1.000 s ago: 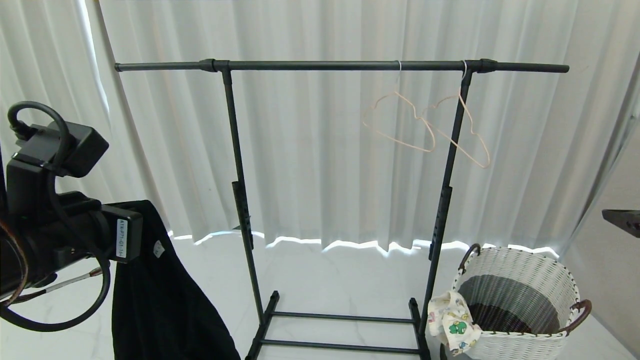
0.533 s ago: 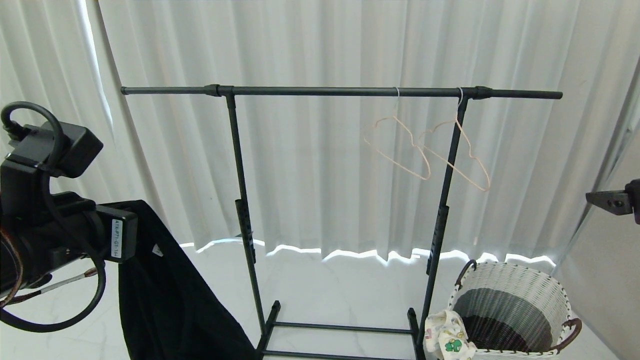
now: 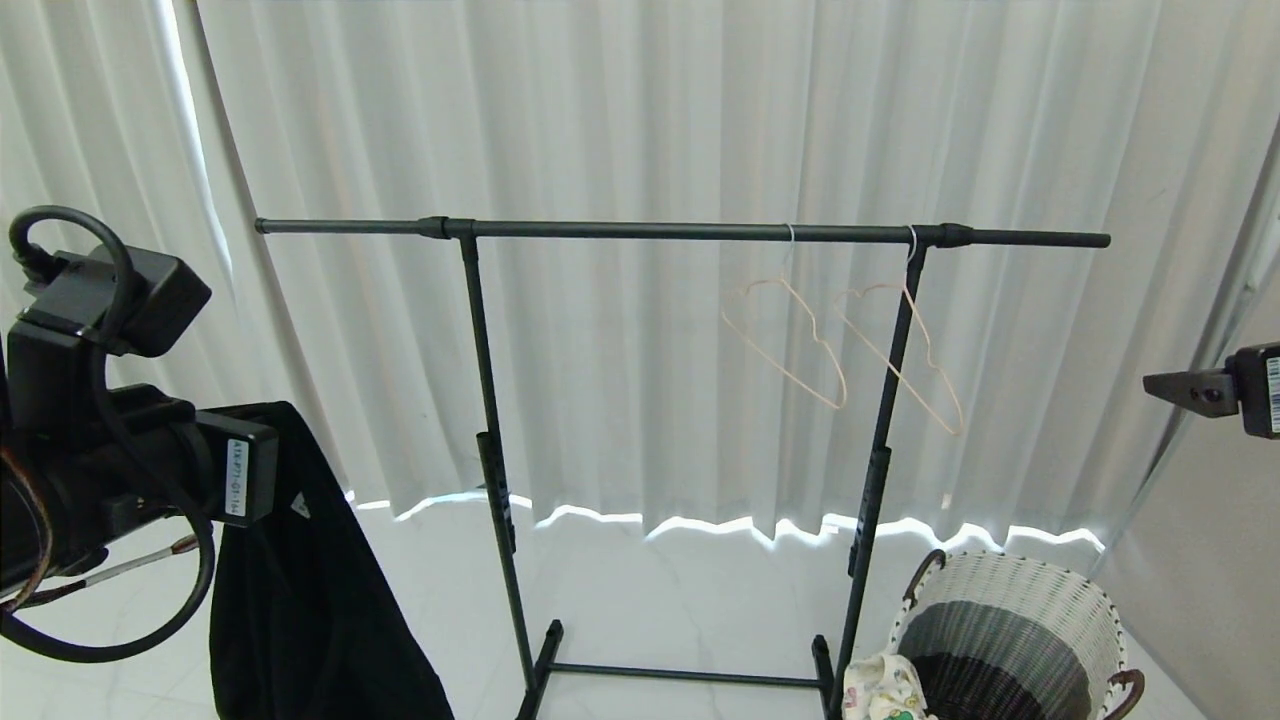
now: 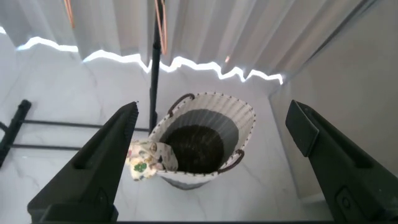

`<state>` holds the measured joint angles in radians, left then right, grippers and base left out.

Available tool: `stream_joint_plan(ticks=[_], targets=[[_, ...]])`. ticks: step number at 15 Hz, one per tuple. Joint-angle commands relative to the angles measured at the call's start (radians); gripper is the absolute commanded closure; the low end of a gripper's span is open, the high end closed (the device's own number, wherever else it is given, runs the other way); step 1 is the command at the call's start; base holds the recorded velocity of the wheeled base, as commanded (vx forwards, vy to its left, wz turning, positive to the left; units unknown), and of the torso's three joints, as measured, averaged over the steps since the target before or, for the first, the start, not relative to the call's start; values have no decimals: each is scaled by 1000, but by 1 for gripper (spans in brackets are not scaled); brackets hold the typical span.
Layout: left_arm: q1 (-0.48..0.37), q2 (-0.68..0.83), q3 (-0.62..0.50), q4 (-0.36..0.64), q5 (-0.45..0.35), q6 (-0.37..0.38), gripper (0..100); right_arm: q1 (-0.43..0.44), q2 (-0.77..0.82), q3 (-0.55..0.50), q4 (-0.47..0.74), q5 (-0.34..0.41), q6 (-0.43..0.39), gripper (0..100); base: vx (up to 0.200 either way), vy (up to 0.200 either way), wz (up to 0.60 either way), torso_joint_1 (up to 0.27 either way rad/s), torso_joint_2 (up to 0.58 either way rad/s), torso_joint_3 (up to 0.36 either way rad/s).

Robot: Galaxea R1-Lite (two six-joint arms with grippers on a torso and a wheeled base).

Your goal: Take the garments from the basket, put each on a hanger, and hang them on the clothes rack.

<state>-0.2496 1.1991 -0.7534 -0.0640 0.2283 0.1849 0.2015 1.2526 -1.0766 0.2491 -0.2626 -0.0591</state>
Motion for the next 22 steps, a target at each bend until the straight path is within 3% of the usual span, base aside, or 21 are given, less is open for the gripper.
stream_joint_plan(ticks=[1,5,8,10,13,20,22], targets=[[0,5,-1,0,0,1,100,-20,1,-2,-5,5,-7,0,0,0,0,56,-110,-56],[4,11,2,-66,0,27,100,-65,25,-32,-7,60,-34,0,0,0,0,7,-14,-8],[23,23,-1,-94,0,34,100,-73,80,-95,-27,65,-33,0,200,0,0,1,1,4],[23,23,-1,-95,0,34,100,-83,122,-129,-37,115,-33,0,200,0,0,2,-7,7],[23,23,-3,-95,0,36,100,-85,200,-125,-148,128,-31,0,200,0,0,14,2,-2],[23,46,-21,-95,0,38,100,-83,335,-125,-165,183,-27,0,200,0,0,3,2,2],[23,43,-20,-95,0,34,100,-86,412,-132,-168,195,12,0,200,0,0,5,2,0]])
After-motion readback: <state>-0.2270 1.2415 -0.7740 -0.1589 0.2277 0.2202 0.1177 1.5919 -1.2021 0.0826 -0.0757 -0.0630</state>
